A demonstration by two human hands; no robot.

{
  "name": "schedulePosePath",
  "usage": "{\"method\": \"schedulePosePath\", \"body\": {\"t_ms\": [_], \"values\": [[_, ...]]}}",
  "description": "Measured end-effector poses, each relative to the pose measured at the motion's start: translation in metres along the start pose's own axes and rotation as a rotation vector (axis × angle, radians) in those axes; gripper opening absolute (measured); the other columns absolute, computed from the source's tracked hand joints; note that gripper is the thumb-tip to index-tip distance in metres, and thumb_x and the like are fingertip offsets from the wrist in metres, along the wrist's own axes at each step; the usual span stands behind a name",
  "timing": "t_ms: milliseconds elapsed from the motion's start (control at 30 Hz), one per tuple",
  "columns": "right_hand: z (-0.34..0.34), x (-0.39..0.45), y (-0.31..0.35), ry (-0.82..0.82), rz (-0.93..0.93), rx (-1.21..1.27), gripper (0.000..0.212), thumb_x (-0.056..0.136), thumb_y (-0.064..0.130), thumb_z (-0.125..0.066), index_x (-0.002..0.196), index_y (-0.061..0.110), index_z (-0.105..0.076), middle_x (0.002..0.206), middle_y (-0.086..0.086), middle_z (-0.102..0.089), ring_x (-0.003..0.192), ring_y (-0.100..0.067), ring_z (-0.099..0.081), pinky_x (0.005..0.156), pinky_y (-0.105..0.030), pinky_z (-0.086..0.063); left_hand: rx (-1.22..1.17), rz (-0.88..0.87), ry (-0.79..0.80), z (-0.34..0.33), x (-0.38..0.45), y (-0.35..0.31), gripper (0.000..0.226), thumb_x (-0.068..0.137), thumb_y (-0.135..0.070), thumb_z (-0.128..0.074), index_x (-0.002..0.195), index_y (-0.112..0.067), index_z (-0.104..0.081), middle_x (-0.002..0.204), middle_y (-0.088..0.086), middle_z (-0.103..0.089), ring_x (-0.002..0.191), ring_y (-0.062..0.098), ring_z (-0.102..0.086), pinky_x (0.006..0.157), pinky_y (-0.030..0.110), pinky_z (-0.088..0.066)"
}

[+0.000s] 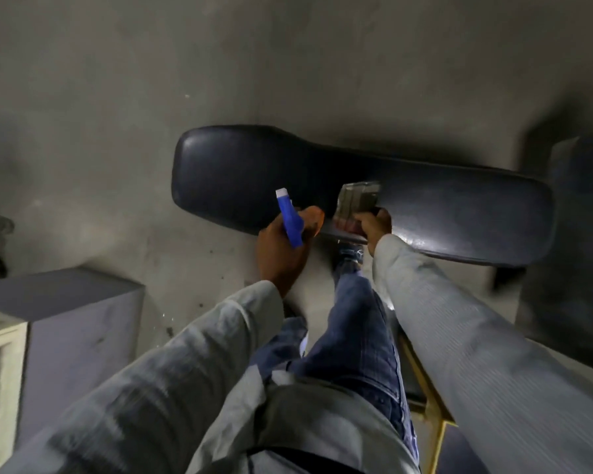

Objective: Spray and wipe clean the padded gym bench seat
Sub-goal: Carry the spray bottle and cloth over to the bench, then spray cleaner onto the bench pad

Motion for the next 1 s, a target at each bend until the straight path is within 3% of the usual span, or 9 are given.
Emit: {"method": "schedulePosePath", "body": {"t_ms": [67, 167, 300, 367, 433, 600, 767, 900, 1000], "values": [[-0.016, 0.037, -0.013, 0.054, -0.019, -0.035, 0.065, 0.076, 0.021, -0.077, 0.136, 0.007, -0.057, 0.132, -0.017, -0.069, 0.115, -0.033, -0.069, 0.104, -0.050, -0.059, -0.014, -0.001, 0.003, -0.004, 0.003, 0.001, 0.026, 0.103, -0.036, -0.071, 0.082, -0.024, -0.061, 0.074, -0.008, -0.063, 0.072, -0.004, -0.063, 0.064, 0.011, -0.045], [-0.032, 0.070, -0.032, 0.095, -0.057, -0.074, 0.073, 0.075, 0.026, -0.079, 0.141, 0.010, -0.053, 0.140, -0.015, -0.064, 0.124, -0.035, -0.066, 0.110, -0.057, -0.055, -0.007, 0.019, -0.038, -0.006, 0.011, 0.002, 0.027, 0.103, -0.033, -0.071, 0.081, -0.036, -0.055, 0.074, -0.018, -0.054, 0.069, -0.016, -0.058, 0.065, 0.009, -0.043], [-0.015, 0.033, -0.018, 0.031, -0.073, -0.259, 0.066, 0.091, 0.017, -0.078, 0.150, 0.012, -0.048, 0.146, -0.009, -0.057, 0.130, -0.030, -0.059, 0.114, -0.044, -0.050, 0.010, 0.044, -0.068, -0.007, 0.024, 0.006, 0.034, 0.103, -0.037, -0.071, 0.076, -0.038, -0.049, 0.071, -0.015, -0.055, 0.068, -0.010, -0.058, 0.062, 0.011, -0.042], [-0.009, 0.016, -0.006, 0.030, -0.031, -0.379, 0.062, 0.093, 0.017, -0.078, 0.148, 0.013, -0.051, 0.138, -0.007, -0.061, 0.122, -0.029, -0.061, 0.096, -0.032, -0.051, -0.015, 0.047, -0.069, -0.005, 0.028, 0.004, 0.029, 0.104, -0.040, -0.069, 0.079, -0.035, -0.054, 0.072, -0.013, -0.059, 0.073, 0.001, -0.062, 0.064, 0.017, -0.046], [-0.014, -0.001, 0.009, 0.060, 0.056, -0.453, 0.057, 0.093, 0.016, -0.080, 0.143, 0.013, -0.055, 0.122, -0.004, -0.062, 0.108, -0.023, -0.062, 0.084, -0.028, -0.053, -0.046, 0.034, -0.056, -0.005, 0.032, 0.003, 0.023, 0.105, -0.042, -0.067, 0.088, -0.026, -0.063, 0.077, -0.009, -0.066, 0.073, 0.013, -0.064, 0.065, 0.026, -0.049], [-0.059, -0.042, 0.047, 0.286, 0.328, -0.528, 0.057, 0.084, 0.030, -0.085, 0.133, 0.021, -0.057, 0.132, -0.005, -0.069, 0.124, -0.029, -0.068, 0.106, -0.052, -0.058, -0.061, 0.107, -0.042, 0.001, 0.043, 0.002, 0.020, 0.103, -0.041, -0.070, 0.091, -0.030, -0.059, 0.072, -0.016, -0.057, 0.061, 0.001, -0.052, 0.060, 0.018, -0.038], [-0.095, -0.119, 0.123, 0.341, 0.692, -0.531, 0.035, 0.092, 0.013, -0.076, 0.126, 0.019, -0.068, 0.134, 0.002, -0.063, 0.124, -0.017, -0.064, 0.108, -0.044, -0.057, -0.157, 0.101, 0.017, 0.020, 0.059, 0.016, 0.015, 0.098, -0.034, -0.075, 0.100, -0.021, -0.068, 0.084, -0.013, -0.068, 0.074, 0.002, -0.064, 0.070, 0.014, -0.049], [-0.136, -0.162, 0.152, 0.464, 0.882, -0.594, 0.059, 0.086, 0.016, -0.081, 0.142, 0.018, -0.063, 0.147, 0.000, -0.060, 0.138, -0.016, -0.056, 0.110, -0.022, -0.049, -0.200, 0.017, 0.044, 0.045, 0.063, 0.022, 0.015, 0.097, -0.024, -0.074, 0.102, -0.027, -0.061, 0.088, -0.019, -0.062, 0.079, 0.004, -0.061, 0.075, 0.020, -0.048], [-0.174, -0.182, 0.151, 0.546, 0.952, -0.811, 0.079, 0.081, 0.017, -0.084, 0.154, 0.016, -0.052, 0.153, -0.006, -0.055, 0.144, -0.023, -0.052, 0.118, -0.041, -0.050, -0.190, -0.075, 0.100, 0.059, 0.071, 0.031, 0.029, 0.094, -0.011, -0.076, 0.095, -0.033, -0.057, 0.087, -0.022, -0.059, 0.079, 0.000, -0.058, 0.077, 0.024, -0.047]]}}
Point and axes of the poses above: each hand's wrist, its own x-axis towards the middle knuckle, its own z-axis out of the back of the hand, y = z × x, the point moved 9 cm from there along x, towards the middle knuckle
